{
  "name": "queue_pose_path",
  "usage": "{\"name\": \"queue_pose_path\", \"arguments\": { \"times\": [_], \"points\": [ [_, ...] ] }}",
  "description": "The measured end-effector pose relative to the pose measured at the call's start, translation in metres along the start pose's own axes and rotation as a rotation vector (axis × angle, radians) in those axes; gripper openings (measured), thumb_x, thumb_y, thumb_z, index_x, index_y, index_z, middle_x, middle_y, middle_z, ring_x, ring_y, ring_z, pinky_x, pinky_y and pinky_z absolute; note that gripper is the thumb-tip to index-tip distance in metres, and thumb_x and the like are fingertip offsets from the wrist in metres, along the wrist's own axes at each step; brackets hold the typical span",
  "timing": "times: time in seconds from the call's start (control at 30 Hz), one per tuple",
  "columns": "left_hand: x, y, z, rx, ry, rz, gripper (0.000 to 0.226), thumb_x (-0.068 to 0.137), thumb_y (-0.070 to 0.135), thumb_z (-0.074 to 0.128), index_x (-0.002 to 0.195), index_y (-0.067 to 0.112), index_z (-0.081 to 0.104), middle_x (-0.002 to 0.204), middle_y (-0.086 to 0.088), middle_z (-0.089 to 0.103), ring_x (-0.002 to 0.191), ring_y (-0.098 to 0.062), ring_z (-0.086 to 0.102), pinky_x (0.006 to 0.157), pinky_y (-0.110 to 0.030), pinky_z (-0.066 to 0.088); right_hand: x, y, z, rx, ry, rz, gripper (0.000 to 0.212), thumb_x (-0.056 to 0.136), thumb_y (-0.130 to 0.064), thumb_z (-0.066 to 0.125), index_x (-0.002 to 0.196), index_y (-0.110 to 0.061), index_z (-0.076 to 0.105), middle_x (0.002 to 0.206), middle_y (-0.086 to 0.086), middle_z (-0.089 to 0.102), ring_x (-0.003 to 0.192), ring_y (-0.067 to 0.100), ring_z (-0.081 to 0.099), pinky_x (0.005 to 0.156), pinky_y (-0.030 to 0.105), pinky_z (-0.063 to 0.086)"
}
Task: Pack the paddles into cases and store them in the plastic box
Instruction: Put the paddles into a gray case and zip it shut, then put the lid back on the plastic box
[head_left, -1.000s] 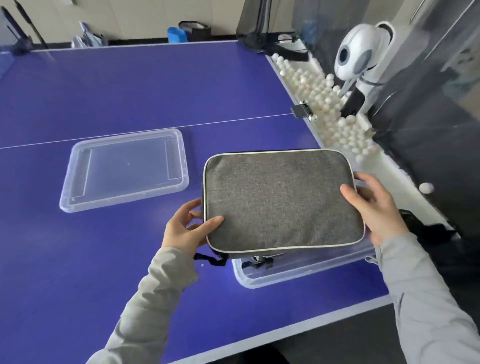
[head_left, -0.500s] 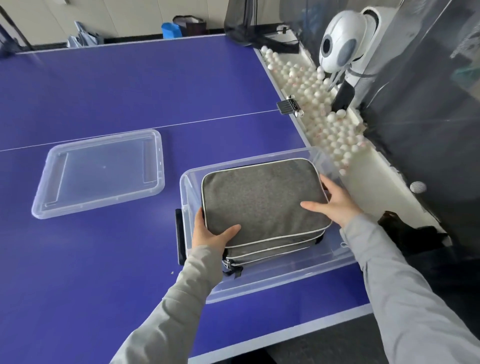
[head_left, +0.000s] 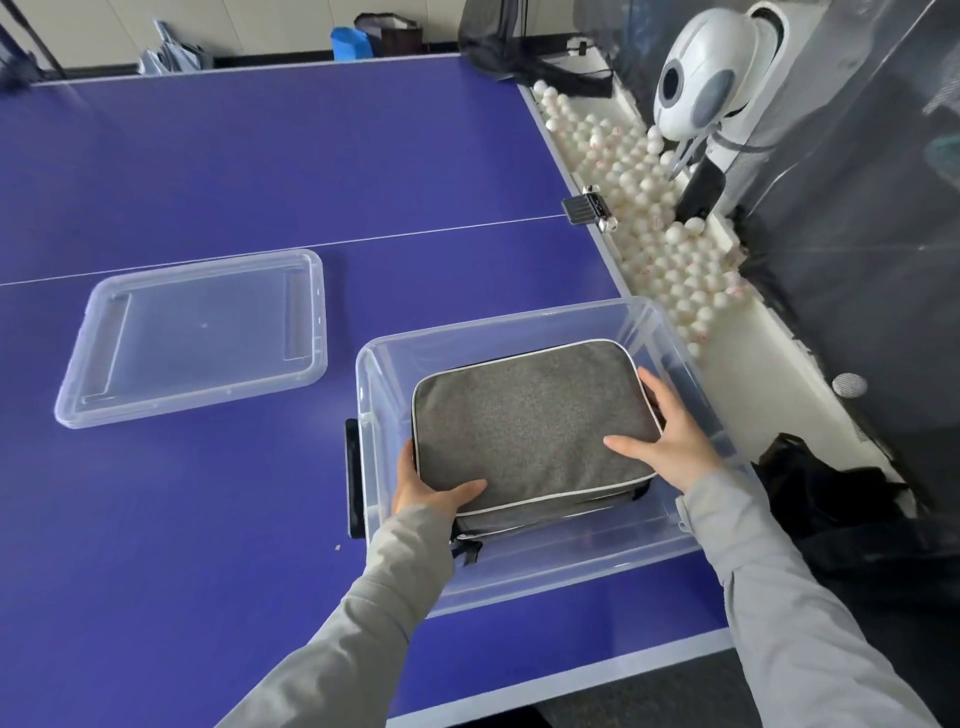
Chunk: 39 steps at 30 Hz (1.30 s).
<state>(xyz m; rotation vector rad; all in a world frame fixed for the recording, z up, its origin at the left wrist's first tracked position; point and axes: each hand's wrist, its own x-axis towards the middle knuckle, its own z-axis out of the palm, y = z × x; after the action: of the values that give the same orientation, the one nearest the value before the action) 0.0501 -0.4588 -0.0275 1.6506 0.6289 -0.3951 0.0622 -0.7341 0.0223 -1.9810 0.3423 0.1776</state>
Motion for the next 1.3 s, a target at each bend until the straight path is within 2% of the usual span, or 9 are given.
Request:
{"name": "queue_pose_path", "arguments": {
  "times": [0.17,0.3,0.37,0.53,0.7,0.83,0.97,1.1,1.3],
  "points": [
    [0.004,-0.002,-0.001,-0.001,0.011,-0.025,0.102,0.056,0.019,0.09,0.138,0.036,0.033,0.113,0.01,0.052,0.103,-0.021,0.054,0.09,-0.034,0.046,-0.006,0.006,0.0,-0.027,0.012,-0.009,0.089,0.071,-0.007,0.079,0.142,-0.032,0.032,0.117,-0.035,0.04,0.114,-0.003,0.041,0.095,0.018,0.032],
    [0.003,-0.001,-0.001,0.012,0.0,-0.02,0.101,0.057,0.018,0.089,0.139,0.033,0.032,0.121,0.005,0.054,0.108,-0.022,0.055,0.095,-0.038,0.047,-0.009,0.01,-0.002,-0.007,0.033,-0.006,0.088,0.07,-0.004,0.08,0.14,-0.033,0.035,0.115,-0.041,0.038,0.103,-0.017,0.044,0.077,-0.005,0.034],
    [0.0,0.001,-0.001,0.046,-0.002,-0.024,0.101,0.058,0.022,0.089,0.14,0.034,0.031,0.123,0.004,0.054,0.11,-0.023,0.055,0.097,-0.039,0.046,-0.009,0.012,-0.002,0.004,0.032,0.007,0.087,0.07,-0.005,0.08,0.14,-0.034,0.035,0.114,-0.041,0.038,0.099,-0.024,0.042,0.073,-0.008,0.033],
    [-0.008,0.006,-0.001,0.156,-0.024,-0.002,0.095,0.066,0.03,0.084,0.142,0.036,0.026,0.128,0.004,0.052,0.104,-0.02,0.052,0.084,-0.032,0.044,-0.009,0.016,0.0,-0.017,0.072,0.072,0.085,0.07,-0.013,0.082,0.14,-0.029,0.038,0.109,-0.03,0.046,0.108,0.001,0.045,0.092,0.021,0.034],
    [-0.015,0.016,-0.002,0.176,-0.06,-0.032,0.101,0.068,0.037,0.081,0.147,0.028,0.019,0.139,0.001,0.044,0.124,-0.026,0.047,0.101,-0.046,0.043,-0.016,0.012,0.0,-0.068,0.097,0.059,0.076,0.073,-0.021,0.08,0.138,-0.022,0.042,0.118,-0.013,0.05,0.111,0.009,0.048,0.092,0.024,0.034],
    [-0.039,0.025,-0.005,0.119,-0.11,0.006,0.093,0.072,0.043,0.077,0.146,0.03,0.022,0.14,0.006,0.041,0.119,-0.02,0.047,0.084,-0.032,0.046,-0.032,-0.001,0.008,-0.174,0.215,0.017,0.073,0.078,-0.028,0.075,0.141,-0.018,0.038,0.143,-0.002,0.04,0.133,0.017,0.036,0.107,0.03,0.029],
    [-0.07,0.031,-0.012,0.144,-0.161,0.157,0.09,0.077,0.041,0.074,0.148,0.026,0.02,0.149,0.009,0.031,0.135,-0.01,0.034,0.106,-0.023,0.031,-0.043,-0.028,0.03,-0.254,0.319,-0.13,0.068,0.081,-0.03,0.071,0.139,-0.015,0.041,0.144,0.004,0.041,0.133,0.019,0.036,0.107,0.024,0.025],
    [-0.085,0.038,-0.043,0.425,-0.019,0.453,0.075,0.081,0.043,0.068,0.144,0.025,0.031,0.145,0.012,0.034,0.135,-0.006,0.03,0.097,-0.006,0.017,-0.038,-0.063,0.07,-0.343,0.261,-0.245,0.062,0.084,-0.033,0.068,0.138,-0.017,0.044,0.142,0.003,0.045,0.132,0.019,0.038,0.102,0.018,0.023],
    [-0.043,0.028,-0.15,0.61,0.356,0.488,0.076,0.082,0.047,0.065,0.144,0.016,0.034,0.15,0.001,0.034,0.141,-0.018,0.025,0.113,-0.032,0.021,-0.031,-0.112,0.156,-0.226,0.025,-0.344,0.058,0.087,-0.02,0.065,0.138,-0.008,0.04,0.142,0.007,0.04,0.134,0.019,0.034,0.105,0.016,0.021]
  ]
}}
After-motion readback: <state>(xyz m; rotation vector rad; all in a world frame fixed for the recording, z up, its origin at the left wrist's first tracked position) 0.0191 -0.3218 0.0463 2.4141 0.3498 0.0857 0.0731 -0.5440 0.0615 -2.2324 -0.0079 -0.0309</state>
